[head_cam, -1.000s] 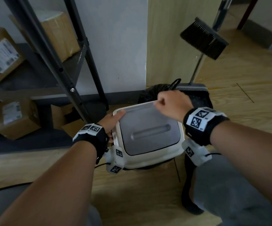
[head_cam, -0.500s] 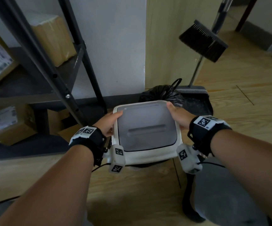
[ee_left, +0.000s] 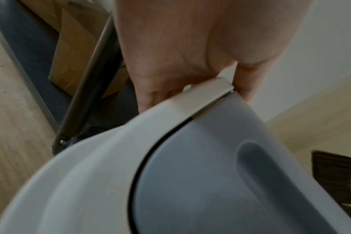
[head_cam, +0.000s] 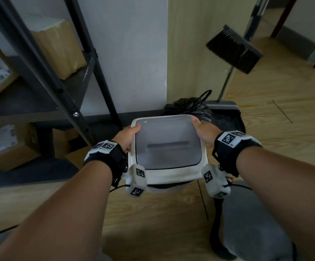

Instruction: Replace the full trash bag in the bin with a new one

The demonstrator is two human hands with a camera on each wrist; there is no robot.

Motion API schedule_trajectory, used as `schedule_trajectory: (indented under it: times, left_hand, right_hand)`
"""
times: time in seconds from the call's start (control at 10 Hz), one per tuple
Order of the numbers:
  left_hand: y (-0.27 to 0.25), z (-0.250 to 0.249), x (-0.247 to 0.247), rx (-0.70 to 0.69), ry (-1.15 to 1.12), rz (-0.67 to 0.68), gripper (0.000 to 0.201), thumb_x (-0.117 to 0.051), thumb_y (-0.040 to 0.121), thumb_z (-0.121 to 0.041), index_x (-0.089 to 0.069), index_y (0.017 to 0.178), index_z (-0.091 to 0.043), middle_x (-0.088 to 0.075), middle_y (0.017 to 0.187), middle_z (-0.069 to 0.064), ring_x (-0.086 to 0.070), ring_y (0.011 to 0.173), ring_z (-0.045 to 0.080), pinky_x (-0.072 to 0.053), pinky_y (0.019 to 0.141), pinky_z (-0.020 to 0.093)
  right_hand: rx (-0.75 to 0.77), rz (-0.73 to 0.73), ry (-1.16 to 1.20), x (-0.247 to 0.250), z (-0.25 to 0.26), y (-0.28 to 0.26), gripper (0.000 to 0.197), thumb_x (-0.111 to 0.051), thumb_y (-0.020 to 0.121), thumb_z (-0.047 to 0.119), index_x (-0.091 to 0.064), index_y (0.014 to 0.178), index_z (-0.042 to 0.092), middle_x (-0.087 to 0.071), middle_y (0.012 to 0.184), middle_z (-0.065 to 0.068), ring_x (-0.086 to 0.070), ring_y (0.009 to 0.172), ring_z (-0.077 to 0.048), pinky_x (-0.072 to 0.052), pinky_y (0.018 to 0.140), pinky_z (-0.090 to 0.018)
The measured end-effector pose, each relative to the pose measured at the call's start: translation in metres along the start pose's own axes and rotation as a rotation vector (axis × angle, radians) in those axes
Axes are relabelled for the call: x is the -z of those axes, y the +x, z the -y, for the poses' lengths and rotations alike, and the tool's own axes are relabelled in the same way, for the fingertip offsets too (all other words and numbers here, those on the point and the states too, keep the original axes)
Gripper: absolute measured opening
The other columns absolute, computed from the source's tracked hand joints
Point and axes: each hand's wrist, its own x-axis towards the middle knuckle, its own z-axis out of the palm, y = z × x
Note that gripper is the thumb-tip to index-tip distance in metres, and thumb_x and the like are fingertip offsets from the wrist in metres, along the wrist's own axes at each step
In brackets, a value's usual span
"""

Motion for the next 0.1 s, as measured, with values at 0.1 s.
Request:
schedule_trajectory:
  times: [0.1]
  left_hand:
    - [-0.0111, -0.0147, 0.0015, -0.017, 0.089, -0.068, 0.047, -0.042, 0.100, -0.026, -0.039, 0.142, -0.005, -0.043, 0.146, 0.017, -0.048, 0.127, 0.029, -0.033, 0.111, 0.034]
  right_hand:
    - [0.056, -0.041, -0.036, 0.0131, 0.0159, -0.0034, 0.074, -0.011, 0.097, 0.056, -0.044, 0.139, 0.005, -0.044, 0.146, -0.018, -0.044, 0.131, -0.033, -0.034, 0.108, -0.041]
